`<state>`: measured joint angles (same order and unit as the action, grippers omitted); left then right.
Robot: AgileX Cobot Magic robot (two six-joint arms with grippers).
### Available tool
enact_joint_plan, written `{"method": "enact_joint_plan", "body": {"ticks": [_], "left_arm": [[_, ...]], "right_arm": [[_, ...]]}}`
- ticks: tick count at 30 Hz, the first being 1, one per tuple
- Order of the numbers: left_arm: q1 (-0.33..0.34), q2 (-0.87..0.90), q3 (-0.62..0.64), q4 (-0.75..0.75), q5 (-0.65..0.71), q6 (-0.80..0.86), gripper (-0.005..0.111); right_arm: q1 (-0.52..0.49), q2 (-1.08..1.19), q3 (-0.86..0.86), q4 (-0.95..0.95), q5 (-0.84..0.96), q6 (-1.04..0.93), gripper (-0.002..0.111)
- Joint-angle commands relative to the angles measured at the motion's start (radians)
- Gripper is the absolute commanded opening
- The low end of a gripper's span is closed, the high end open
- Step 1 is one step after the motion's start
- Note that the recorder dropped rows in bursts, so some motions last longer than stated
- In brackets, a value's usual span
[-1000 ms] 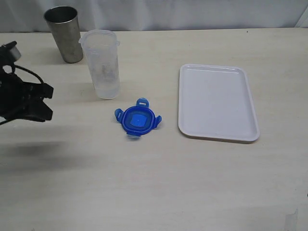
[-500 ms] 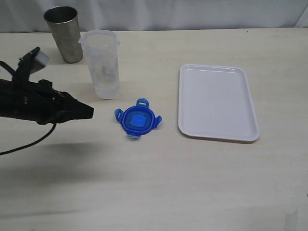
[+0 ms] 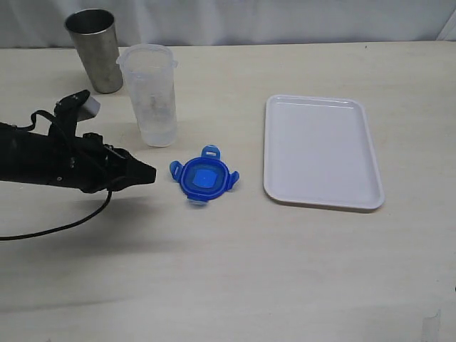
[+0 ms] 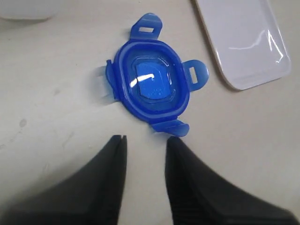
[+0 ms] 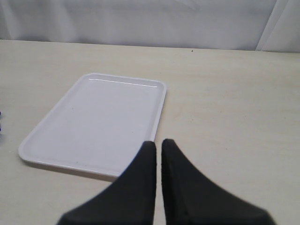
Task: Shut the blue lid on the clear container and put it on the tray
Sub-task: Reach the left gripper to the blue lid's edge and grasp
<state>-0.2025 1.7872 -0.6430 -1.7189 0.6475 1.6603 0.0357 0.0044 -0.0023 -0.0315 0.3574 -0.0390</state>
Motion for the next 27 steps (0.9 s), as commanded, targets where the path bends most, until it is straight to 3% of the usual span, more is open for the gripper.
{"method": "enact_joint_plan", "body": {"ticks": [1,11,18,27], "left_arm": [[-0.008,0.045,-0.018,-0.026,0.027,0.043,0.048],[-0.037,0.1,-0.064,-0.026,0.036,0.092,0.048],[-0.17,0.102,-0.123,-0.026,-0.316,0.083,0.048],[-0.195,0.108,-0.188,-0.026,-0.23,-0.032,0.048]], "right_arm": [[0.002,-0.004,0.002,0.002,-0.011,0.002,0.004],[0.002,-0.004,0.002,0.002,-0.011,0.002,0.004],[0.002,-0.004,0.002,0.002,-0.011,0.002,0.004],[0.002,-0.004,0.002,0.002,-0.011,0.002,0.004]]}}
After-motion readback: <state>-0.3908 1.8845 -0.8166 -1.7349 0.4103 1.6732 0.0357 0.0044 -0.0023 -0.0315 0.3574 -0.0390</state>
